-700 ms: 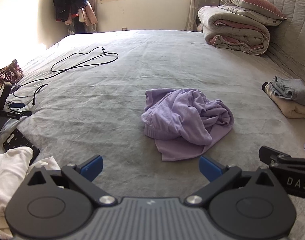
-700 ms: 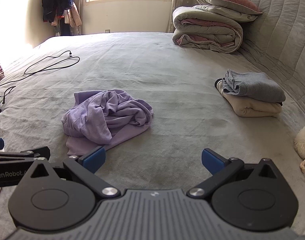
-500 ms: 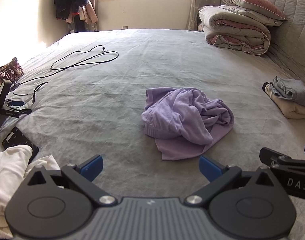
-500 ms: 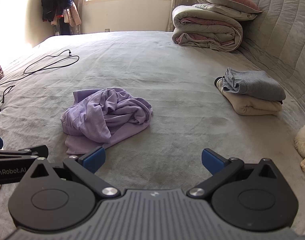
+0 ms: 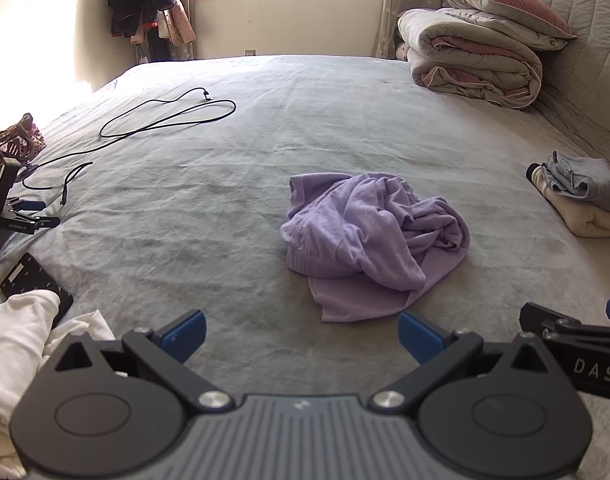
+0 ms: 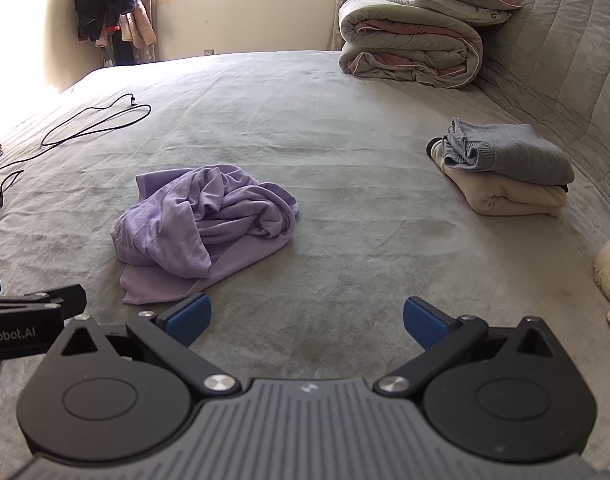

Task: Fold clothes
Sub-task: 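Move both grippers toward the crumpled lavender garment on the bed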

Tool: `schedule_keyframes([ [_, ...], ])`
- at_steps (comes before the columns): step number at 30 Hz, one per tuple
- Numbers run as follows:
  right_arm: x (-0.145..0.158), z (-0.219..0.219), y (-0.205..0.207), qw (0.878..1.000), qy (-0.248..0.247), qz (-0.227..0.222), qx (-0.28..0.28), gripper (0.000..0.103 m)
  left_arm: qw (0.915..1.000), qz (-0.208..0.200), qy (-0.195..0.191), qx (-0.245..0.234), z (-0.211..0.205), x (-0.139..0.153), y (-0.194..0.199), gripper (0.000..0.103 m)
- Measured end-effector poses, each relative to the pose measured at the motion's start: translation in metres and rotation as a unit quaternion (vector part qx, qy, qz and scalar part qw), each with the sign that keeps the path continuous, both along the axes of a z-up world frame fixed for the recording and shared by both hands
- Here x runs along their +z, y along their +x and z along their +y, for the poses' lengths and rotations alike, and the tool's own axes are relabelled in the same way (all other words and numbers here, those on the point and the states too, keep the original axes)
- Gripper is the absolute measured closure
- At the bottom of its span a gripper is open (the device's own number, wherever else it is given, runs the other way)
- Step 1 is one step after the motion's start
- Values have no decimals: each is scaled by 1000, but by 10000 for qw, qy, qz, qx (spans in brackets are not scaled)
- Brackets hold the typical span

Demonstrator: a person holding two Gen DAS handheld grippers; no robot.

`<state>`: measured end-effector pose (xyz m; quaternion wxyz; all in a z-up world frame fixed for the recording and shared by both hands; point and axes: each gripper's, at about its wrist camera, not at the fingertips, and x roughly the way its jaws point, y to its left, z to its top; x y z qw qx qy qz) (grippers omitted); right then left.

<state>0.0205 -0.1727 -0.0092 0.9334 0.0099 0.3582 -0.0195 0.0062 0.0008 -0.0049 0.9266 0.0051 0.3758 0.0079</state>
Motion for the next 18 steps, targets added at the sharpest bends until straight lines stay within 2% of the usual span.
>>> schedule_keyframes([
  [11, -3, -3, 2, 9999, 93, 121, 43, 0, 10000, 68, -7, 19, -2, -3, 6, 1],
  [18, 5, -3, 15, 9995, 211, 178, 126, 0, 9995, 275, 113, -67, -6, -2, 25, 1],
])
